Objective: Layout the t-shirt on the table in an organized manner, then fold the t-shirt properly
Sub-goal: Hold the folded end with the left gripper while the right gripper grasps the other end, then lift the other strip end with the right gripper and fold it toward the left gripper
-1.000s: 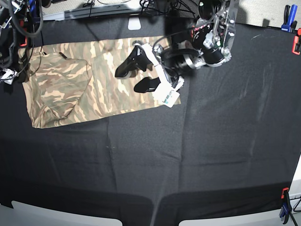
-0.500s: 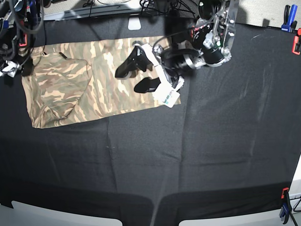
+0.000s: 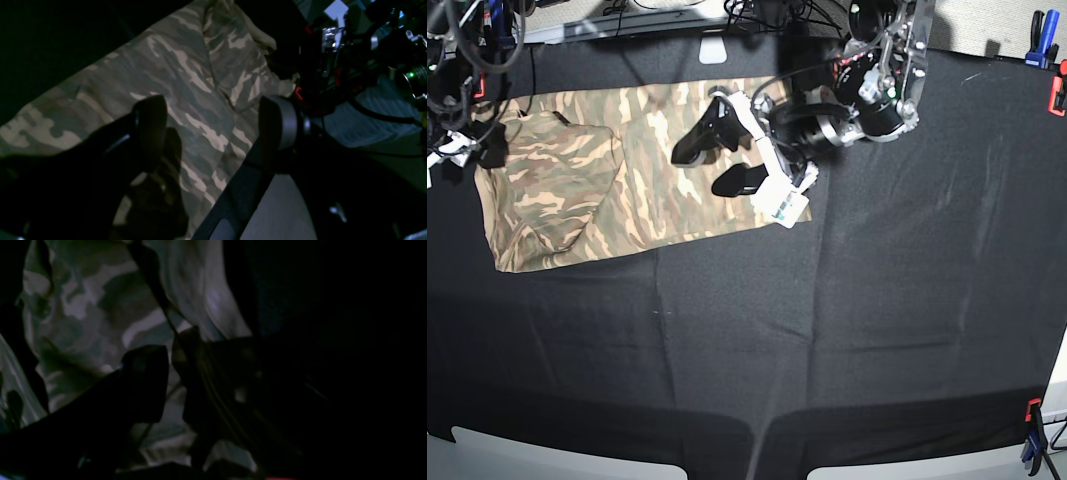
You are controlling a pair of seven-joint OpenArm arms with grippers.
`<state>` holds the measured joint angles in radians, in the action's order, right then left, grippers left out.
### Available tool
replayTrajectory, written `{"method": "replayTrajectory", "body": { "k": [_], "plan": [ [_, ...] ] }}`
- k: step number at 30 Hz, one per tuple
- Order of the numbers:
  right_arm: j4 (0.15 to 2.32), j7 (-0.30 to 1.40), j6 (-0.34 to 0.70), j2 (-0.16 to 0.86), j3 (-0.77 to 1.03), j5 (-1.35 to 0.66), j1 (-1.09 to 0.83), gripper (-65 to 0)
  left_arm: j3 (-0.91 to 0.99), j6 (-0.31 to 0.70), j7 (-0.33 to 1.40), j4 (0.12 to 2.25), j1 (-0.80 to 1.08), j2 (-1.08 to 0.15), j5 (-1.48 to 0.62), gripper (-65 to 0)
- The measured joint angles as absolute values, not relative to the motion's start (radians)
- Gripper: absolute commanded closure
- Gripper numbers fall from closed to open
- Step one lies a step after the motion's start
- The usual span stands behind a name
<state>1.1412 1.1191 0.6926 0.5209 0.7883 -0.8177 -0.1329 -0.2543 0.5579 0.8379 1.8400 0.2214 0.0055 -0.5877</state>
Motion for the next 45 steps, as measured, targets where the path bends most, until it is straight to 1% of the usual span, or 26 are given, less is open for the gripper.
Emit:
{"method": "replayTrajectory", "body": {
  "k": [4,11,19,24,25,26,30,33,36,40,45],
  "plan": [
    [1.142,1.120,0.693,0.507,0.788,-0.865,-0.133,-43.2,-0.254,0.558,0.838,1.840,0.221,0.006,-0.588,-40.4],
    [1.142,1.119,0.693,0.508,0.774,-0.866,-0.133,-43.2,-0.254,0.558,0.838,1.840,0.221,0.006,-0.587,-40.4],
    [1.153,1.082,0.693,0.521,0.567,-0.891,-0.125,-43.2,-0.254,0.558,0.838,1.840,0.221,0.006,-0.587,-40.4],
    [1.153,1.085,0.693,0.520,0.526,-0.895,-0.113,-43.2,-0.254,0.558,0.838,1.840,0.221,0.006,-0.587,-40.4],
    [1.153,1.085,0.693,0.521,0.526,-0.899,-0.113,-41.9,-0.254,0.558,0.838,1.840,0.221,0.006,-0.587,-40.4],
    [1.153,1.085,0.693,0.521,0.526,-0.898,-0.111,-38.9,-0.254,0.558,0.838,1.840,0.221,0.006,-0.587,-40.4],
    [1.151,1.095,0.694,0.518,0.525,-0.891,-0.111,-20.1,-0.254,0.558,0.838,1.840,0.221,0.006,-0.587,-40.4],
    [1.151,1.094,0.693,0.518,0.525,-0.890,-0.111,-11.1,-0.254,0.558,0.838,1.840,0.221,0.006,-0.588,-40.4],
    [1.150,1.109,0.694,0.517,0.531,-0.893,-0.111,0.0,-0.254,0.558,0.838,1.840,0.221,0.006,-0.587,-40.4],
    [1.145,1.147,0.696,0.511,0.561,-0.876,-0.073,0.0,-0.254,0.558,0.838,1.840,0.221,0.006,-0.587,-40.4],
    [1.139,1.165,0.696,0.507,0.590,-0.834,0.022,0.0,-0.254,0.558,0.839,1.840,0.221,0.005,-0.588,-40.4]
  ]
}}
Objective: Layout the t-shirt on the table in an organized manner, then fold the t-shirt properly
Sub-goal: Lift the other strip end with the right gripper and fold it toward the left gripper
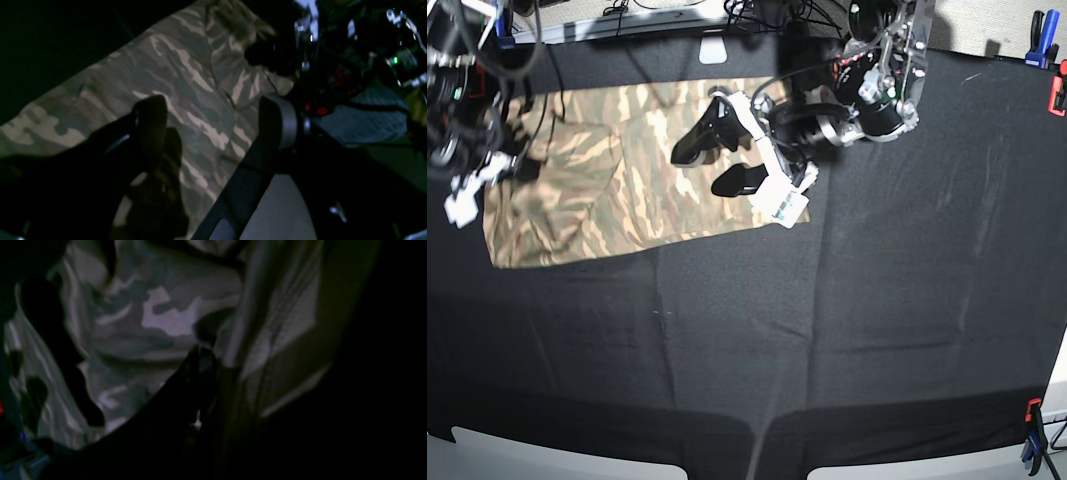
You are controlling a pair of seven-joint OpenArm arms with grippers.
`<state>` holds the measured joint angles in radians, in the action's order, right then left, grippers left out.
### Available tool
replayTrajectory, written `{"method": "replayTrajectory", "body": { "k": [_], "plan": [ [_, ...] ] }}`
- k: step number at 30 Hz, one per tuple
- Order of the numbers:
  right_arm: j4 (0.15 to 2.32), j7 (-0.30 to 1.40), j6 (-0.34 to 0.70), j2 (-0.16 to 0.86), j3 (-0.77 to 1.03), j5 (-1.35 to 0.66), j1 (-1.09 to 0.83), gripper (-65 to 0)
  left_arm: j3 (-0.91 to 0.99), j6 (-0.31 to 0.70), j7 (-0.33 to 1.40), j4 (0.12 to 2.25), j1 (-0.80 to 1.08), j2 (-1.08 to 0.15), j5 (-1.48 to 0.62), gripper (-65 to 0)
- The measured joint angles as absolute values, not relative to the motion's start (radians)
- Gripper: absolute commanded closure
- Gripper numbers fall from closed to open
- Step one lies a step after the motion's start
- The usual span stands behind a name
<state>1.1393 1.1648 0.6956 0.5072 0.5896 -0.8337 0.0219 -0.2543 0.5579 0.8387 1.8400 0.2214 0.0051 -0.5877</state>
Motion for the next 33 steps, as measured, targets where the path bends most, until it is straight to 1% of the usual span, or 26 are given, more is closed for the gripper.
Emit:
{"method": "replayTrajectory", "body": {
  "k": [7,14,17,24,28,29,32,33],
  "plan": [
    [1.139,1.161,0.696,0.507,0.592,-0.658,0.162,0.0,-0.254,0.558,0.839,1.840,0.221,0.006,-0.587,-40.4],
    [1.139,1.161,0.696,0.507,0.590,-0.664,0.280,0.0,-0.254,0.558,0.861,1.840,0.221,0.005,-0.587,-40.4],
    [1.139,1.161,0.696,0.511,0.569,-0.666,0.294,0.0,-0.254,0.558,0.861,1.840,0.221,0.006,-0.587,-40.4],
    [1.139,1.162,0.696,0.506,0.425,-0.712,0.286,0.0,-0.254,0.558,0.875,1.840,0.221,0.006,-0.587,-40.4],
    [1.154,1.161,0.696,0.505,0.327,-0.765,0.286,0.0,-0.254,0.558,0.952,1.840,0.221,0.006,-0.498,-40.4],
    [1.166,1.163,0.696,0.504,0.307,-0.767,0.286,0.0,-0.254,0.550,0.955,1.840,0.222,0.006,-0.476,-40.4],
    [1.216,1.165,0.696,0.505,0.252,-0.805,0.286,0.0,-0.254,0.472,0.939,1.840,0.221,0.006,-0.418,-40.4],
    [1.234,1.164,0.695,0.505,0.237,-0.818,0.286,0.0,-0.254,0.470,0.942,1.840,0.221,0.006,-0.400,-40.4]
  ]
}}
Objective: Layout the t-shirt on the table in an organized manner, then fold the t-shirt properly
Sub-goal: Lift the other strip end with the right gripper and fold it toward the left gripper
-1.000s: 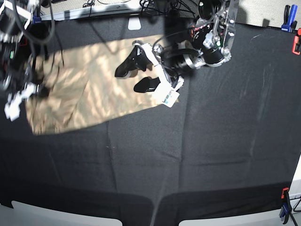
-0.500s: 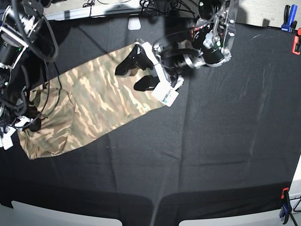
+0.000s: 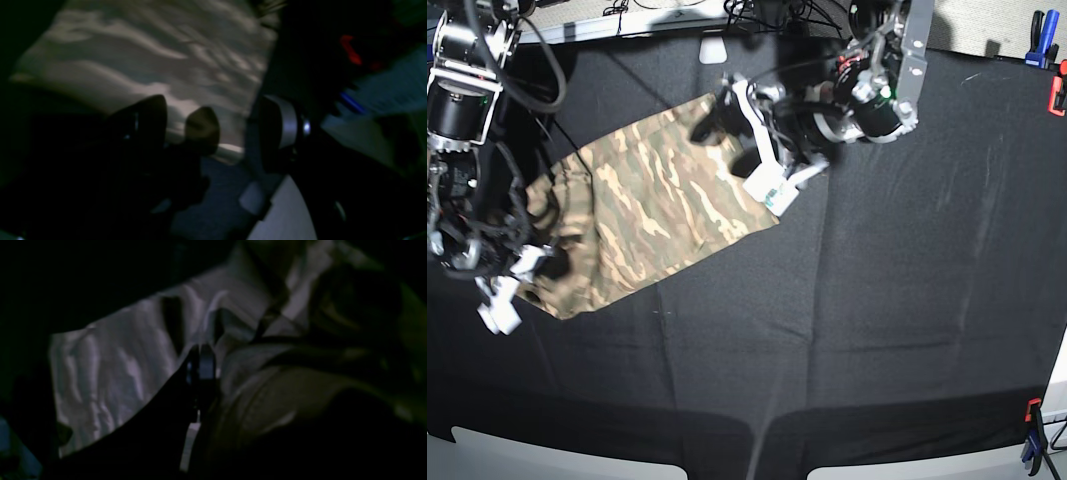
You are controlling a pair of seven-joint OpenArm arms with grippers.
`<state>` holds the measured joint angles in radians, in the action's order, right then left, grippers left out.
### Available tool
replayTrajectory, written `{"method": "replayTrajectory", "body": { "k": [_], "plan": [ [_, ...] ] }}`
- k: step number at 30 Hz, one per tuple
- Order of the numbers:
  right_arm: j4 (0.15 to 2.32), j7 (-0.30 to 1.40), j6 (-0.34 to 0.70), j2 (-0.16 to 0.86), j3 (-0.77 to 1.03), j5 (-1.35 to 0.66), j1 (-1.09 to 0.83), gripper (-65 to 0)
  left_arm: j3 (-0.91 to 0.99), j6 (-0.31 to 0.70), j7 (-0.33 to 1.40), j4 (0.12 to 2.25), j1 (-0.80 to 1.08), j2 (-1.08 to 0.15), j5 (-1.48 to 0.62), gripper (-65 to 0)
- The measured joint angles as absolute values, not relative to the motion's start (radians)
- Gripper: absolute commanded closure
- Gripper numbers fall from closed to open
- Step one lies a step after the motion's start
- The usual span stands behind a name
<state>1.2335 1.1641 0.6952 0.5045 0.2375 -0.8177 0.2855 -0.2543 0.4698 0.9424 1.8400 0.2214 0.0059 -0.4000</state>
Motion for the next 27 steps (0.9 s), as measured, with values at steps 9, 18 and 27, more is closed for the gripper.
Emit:
{"method": "replayTrajectory", "body": {
  "k": [9,18,27],
  "plan": [
    [1.535,1.171,0.679,0.512,0.093,-0.905,0.173,0.0,-0.254,0.449,0.943,1.840,0.222,0.006,-0.376,-40.4],
    [1.843,1.170,0.632,0.516,0.004,-0.916,0.032,0.0,-0.254,0.449,0.944,1.840,0.221,0.006,-0.376,-40.4],
    [1.853,1.169,0.628,0.486,0.005,-0.894,-0.017,0.0,-0.254,0.447,1.004,1.840,0.221,0.006,-0.275,-40.4]
  ]
}}
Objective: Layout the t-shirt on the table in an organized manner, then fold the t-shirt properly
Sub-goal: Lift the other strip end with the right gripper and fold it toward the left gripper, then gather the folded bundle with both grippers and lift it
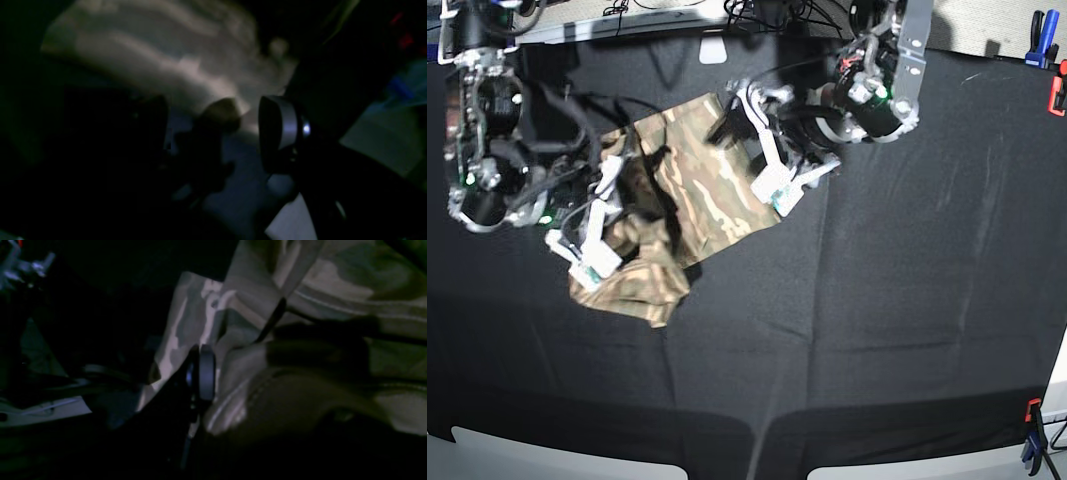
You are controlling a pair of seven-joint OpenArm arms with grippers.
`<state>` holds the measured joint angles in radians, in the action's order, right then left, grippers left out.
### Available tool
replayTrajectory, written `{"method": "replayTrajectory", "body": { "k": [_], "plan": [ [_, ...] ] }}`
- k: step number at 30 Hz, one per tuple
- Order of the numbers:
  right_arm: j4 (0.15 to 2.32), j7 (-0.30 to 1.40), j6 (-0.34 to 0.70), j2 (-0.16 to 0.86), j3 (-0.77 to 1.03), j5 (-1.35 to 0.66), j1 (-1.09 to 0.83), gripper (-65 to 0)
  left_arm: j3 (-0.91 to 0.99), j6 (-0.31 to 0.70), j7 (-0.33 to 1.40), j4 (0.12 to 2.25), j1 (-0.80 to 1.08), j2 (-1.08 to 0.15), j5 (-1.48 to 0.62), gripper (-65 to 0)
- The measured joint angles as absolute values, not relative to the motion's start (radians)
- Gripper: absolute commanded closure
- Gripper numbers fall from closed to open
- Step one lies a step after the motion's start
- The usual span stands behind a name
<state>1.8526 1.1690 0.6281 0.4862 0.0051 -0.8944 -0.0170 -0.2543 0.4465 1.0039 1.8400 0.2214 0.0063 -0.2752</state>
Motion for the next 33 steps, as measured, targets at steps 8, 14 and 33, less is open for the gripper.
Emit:
{"method": "replayTrajectory", "body": {
  "k": [8,14,33],
  "plan": [
    [1.853,1.169,0.628,0.355,0.006,-0.768,-0.017,0.0,-0.255,0.348,1.022,1.840,0.222,0.006,-0.133,-40.4],
    [1.852,1.168,0.628,0.316,-0.022,-0.707,-0.019,0.0,-0.255,0.263,1.085,1.840,0.222,0.006,0.043,-40.4],
    [1.852,1.162,0.628,0.317,-0.287,-0.474,-0.019,0.0,-0.254,0.228,1.093,1.840,0.221,0.006,0.109,-40.4]
  ]
}}
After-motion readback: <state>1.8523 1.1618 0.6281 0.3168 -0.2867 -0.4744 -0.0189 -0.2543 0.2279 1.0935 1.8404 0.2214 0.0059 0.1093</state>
